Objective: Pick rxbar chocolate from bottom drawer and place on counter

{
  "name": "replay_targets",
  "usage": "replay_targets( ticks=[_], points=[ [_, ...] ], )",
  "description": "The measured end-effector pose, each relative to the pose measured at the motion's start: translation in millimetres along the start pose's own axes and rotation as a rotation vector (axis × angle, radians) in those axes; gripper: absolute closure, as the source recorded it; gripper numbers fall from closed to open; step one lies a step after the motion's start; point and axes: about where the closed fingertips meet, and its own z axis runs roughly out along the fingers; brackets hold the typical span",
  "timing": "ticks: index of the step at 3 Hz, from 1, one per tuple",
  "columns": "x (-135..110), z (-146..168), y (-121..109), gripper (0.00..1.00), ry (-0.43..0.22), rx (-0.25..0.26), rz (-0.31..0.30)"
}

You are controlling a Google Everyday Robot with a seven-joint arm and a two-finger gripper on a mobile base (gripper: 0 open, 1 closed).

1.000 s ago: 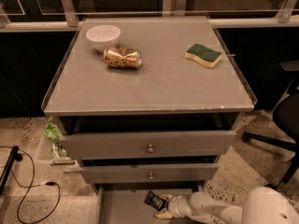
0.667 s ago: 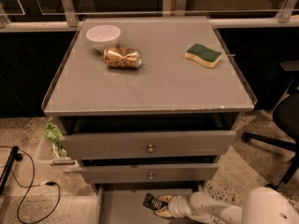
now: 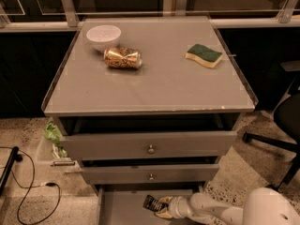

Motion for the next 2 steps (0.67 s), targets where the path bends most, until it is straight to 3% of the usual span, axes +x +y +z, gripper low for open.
replay_targets(
  ticks=[1,2],
  points=[
    [-3.2,-15.0,4.5,1.0,-0.014,-0.019,-0.008],
    [-18.0,-60.7,8.9,1.0,-0.06,-0.04,-0.054]
  ],
)
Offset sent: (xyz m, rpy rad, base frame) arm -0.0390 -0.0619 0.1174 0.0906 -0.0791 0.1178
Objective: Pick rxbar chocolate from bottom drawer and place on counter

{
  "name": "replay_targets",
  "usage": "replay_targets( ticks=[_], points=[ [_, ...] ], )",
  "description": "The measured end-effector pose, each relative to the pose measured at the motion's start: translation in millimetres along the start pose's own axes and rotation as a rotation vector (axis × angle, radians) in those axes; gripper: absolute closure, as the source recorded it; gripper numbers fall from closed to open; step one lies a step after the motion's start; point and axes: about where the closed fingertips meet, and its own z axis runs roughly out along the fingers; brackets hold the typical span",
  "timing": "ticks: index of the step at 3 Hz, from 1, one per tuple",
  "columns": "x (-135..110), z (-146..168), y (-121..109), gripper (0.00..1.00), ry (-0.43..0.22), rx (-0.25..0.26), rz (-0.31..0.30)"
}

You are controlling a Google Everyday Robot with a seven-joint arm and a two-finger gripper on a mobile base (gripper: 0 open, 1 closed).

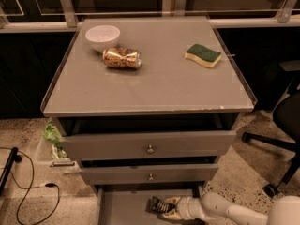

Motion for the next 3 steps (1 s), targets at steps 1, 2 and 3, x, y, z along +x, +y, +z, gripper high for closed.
replay_targets(
  ticks=[1,2,3],
  points=[
    [-23.2,-69.2,1.3,1.0,-0.047,0.024,-0.074],
    [-48.7,-160.4,1.0,1.0,-0.065,0.102,-0.168],
    [-49.4,-159.2,1.4,1.0,-0.066,0.099,-0.169]
  ],
)
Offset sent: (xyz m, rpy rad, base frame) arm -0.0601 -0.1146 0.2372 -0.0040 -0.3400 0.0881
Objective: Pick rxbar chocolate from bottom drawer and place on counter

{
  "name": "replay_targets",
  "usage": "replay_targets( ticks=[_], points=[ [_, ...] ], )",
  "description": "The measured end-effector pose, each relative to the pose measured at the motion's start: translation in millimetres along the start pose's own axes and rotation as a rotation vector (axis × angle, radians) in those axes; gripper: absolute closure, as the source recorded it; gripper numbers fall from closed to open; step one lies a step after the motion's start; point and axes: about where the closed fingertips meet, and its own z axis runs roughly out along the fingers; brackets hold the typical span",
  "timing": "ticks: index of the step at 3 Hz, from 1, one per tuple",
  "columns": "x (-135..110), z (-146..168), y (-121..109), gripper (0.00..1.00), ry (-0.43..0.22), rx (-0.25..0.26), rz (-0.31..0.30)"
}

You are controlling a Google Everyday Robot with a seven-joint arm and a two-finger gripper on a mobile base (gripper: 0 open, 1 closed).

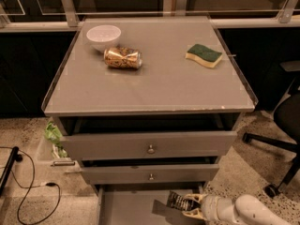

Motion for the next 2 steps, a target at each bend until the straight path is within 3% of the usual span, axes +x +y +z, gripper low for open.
replay_targets(
  ticks=[1,2],
  points=[
    [-32.6,-20.1,9.7,1.0,-0.013,-0.003,-0.083],
    [-107.6,-61.6,28.3,1.0,-0.046,-0.01,-0.269]
  ],
)
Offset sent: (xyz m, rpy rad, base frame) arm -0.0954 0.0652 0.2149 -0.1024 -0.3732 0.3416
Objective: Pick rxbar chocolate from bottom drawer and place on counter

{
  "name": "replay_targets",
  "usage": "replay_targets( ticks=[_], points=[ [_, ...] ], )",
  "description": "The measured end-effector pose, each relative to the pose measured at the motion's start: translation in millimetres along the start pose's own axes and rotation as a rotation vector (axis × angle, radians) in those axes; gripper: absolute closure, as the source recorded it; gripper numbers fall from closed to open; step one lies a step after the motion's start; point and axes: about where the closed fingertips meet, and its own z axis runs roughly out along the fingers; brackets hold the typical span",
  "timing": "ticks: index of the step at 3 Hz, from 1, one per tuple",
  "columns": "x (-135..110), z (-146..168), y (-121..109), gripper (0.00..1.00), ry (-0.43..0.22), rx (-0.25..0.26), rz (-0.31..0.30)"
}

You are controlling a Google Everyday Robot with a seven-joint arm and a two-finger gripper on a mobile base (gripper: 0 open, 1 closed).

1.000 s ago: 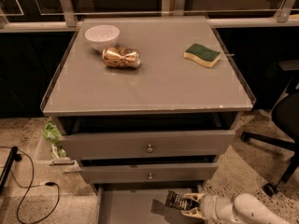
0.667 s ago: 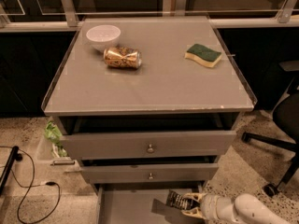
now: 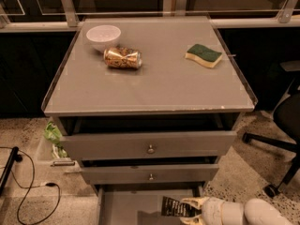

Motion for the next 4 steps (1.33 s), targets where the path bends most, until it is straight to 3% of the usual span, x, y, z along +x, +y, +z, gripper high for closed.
replay_targets(
  ticks=[1,2,4],
  points=[
    [-71.6,-38.5,-19.1,1.0,-0.01,0.008,-0.144],
    [-133.2,-85.4,-58.6,1.0,-0.003,0.063,-0.245],
    [-140.5,-88.8,-65.0,1.0,-0.017,0.074,-0.258]
  ],
)
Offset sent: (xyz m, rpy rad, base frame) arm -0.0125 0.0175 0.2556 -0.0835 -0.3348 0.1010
